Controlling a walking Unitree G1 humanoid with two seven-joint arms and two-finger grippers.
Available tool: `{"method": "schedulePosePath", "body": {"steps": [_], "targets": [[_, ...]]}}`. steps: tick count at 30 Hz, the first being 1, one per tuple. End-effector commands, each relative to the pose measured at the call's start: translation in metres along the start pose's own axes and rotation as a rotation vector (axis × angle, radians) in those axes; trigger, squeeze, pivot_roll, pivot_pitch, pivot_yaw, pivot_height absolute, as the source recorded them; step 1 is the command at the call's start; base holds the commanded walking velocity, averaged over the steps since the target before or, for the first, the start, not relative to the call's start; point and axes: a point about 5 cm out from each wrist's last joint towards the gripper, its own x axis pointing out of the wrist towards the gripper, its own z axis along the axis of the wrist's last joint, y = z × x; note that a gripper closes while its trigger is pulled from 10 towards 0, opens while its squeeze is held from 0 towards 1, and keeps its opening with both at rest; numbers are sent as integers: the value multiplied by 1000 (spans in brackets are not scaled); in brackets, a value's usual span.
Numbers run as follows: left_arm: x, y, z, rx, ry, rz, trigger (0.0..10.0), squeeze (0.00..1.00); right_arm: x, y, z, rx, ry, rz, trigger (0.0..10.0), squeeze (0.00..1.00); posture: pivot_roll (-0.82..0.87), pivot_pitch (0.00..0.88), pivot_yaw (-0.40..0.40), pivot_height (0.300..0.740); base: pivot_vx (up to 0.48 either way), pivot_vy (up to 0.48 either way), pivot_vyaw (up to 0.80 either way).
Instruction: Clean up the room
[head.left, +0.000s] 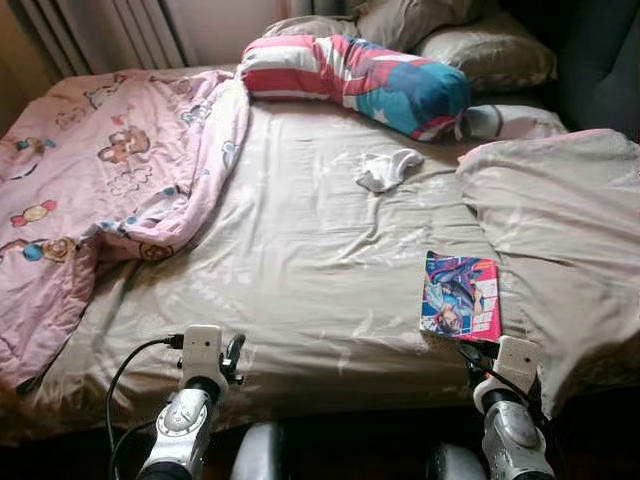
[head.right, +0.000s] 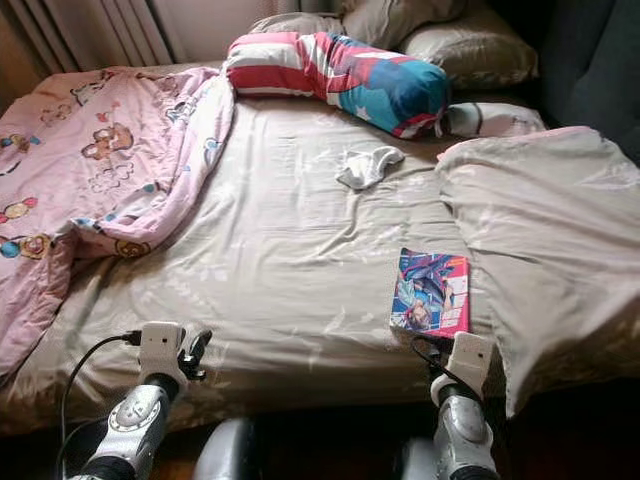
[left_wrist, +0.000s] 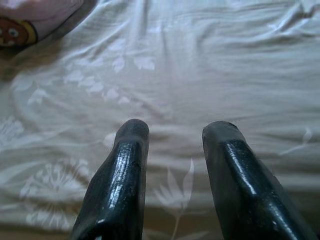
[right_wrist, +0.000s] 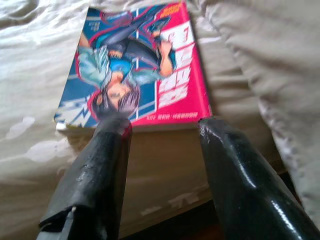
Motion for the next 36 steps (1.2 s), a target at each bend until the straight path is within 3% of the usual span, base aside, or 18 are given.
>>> {"method": "schedulePosePath", "body": {"steps": [1, 10, 16, 20, 21, 27, 36], "targets": [[-1, 0, 0, 9, -13, -11, 10000, 0, -1, 0, -3, -4, 17, -11, 10000, 0, -21, 75, 86, 607, 307, 0, 0], [0, -2, 2, 12, -17, -21, 10000, 0, -2, -2, -4, 6, 23, -35, 10000, 0, -19, 94, 89, 607, 319, 0, 0], [2, -4, 4, 10, -21, -40, 10000, 0, -3, -6, -10, 4, 59, -55, 10000, 0, -15, 101, 92, 607, 0, 0, 0], [1, -4, 4, 11, -19, -43, 10000, 0, -5, 1, -18, -2, 118, 15, 10000, 0, -18, 105, 92, 607, 0, 0, 0], [1, -4, 3, 11, -17, -44, 10000, 0, -7, 1, -23, -52, 150, 11, 10000, 0, -17, 108, 92, 607, 0, 0, 0], [1, -4, 3, 13, -19, -46, 10000, 0, -11, 0, -32, -43, 217, 12, 10000, 0, -11, 123, 96, 607, 0, 0, 0], [1, -2, 11, 31, -64, -63, 10000, 0, -6, 5, -25, -27, 189, 35, 10000, 0, 11, 179, 115, 607, 0, 0, 0]]}}
